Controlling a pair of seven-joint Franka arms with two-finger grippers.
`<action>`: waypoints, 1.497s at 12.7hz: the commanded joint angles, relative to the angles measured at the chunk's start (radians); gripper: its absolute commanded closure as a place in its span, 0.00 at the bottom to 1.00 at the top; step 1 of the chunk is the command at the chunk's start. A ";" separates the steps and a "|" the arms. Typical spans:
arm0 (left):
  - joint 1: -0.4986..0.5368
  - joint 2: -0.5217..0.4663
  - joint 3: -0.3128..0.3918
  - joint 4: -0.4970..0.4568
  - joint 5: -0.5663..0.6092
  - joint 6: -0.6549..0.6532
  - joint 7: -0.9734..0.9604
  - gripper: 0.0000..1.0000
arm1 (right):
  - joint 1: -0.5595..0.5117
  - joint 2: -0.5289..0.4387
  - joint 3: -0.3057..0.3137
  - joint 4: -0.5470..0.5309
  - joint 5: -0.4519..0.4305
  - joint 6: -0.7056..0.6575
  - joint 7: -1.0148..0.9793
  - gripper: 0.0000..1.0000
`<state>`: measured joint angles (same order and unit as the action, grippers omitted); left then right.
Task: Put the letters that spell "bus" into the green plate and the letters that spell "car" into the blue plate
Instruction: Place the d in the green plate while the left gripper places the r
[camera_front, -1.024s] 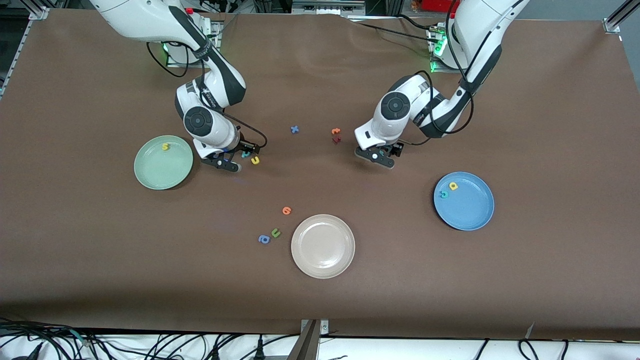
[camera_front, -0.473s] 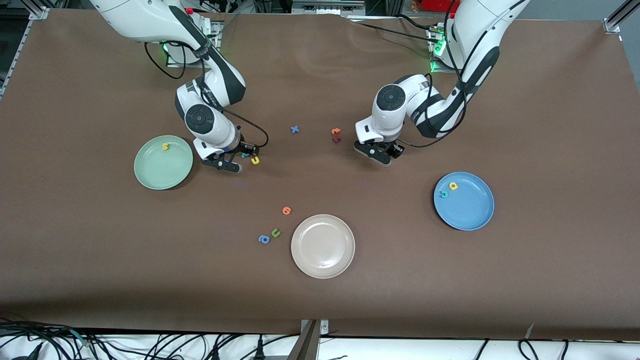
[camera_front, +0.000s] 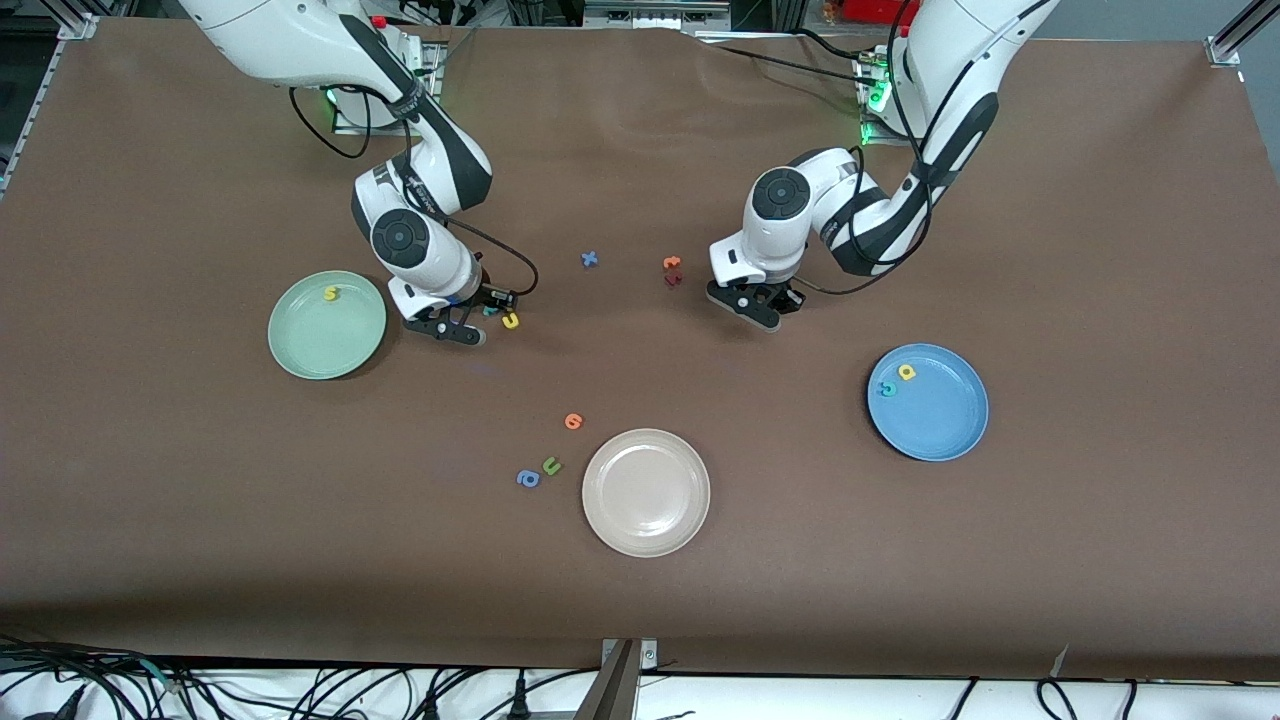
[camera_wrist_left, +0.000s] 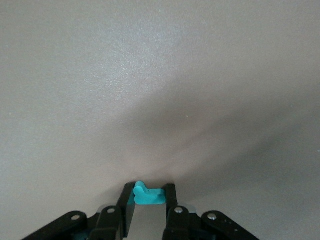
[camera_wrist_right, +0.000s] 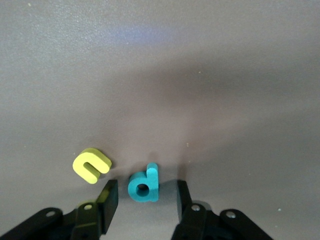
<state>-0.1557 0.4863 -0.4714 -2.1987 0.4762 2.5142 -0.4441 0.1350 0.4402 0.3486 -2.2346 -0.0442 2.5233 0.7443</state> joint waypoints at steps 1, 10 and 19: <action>0.024 -0.076 -0.006 -0.006 0.039 -0.023 -0.002 0.85 | 0.003 0.006 0.000 -0.002 -0.019 0.020 0.001 0.52; 0.349 -0.141 -0.021 0.091 -0.079 -0.212 0.655 0.82 | -0.003 -0.167 -0.077 0.044 -0.016 -0.298 -0.078 0.81; 0.481 0.004 -0.016 0.224 -0.065 -0.184 0.892 0.73 | -0.006 -0.132 -0.393 0.024 -0.008 -0.303 -0.549 0.81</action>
<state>0.3057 0.4313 -0.4736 -2.0482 0.4251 2.3364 0.3909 0.1200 0.2722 -0.0401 -2.1874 -0.0513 2.1477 0.2179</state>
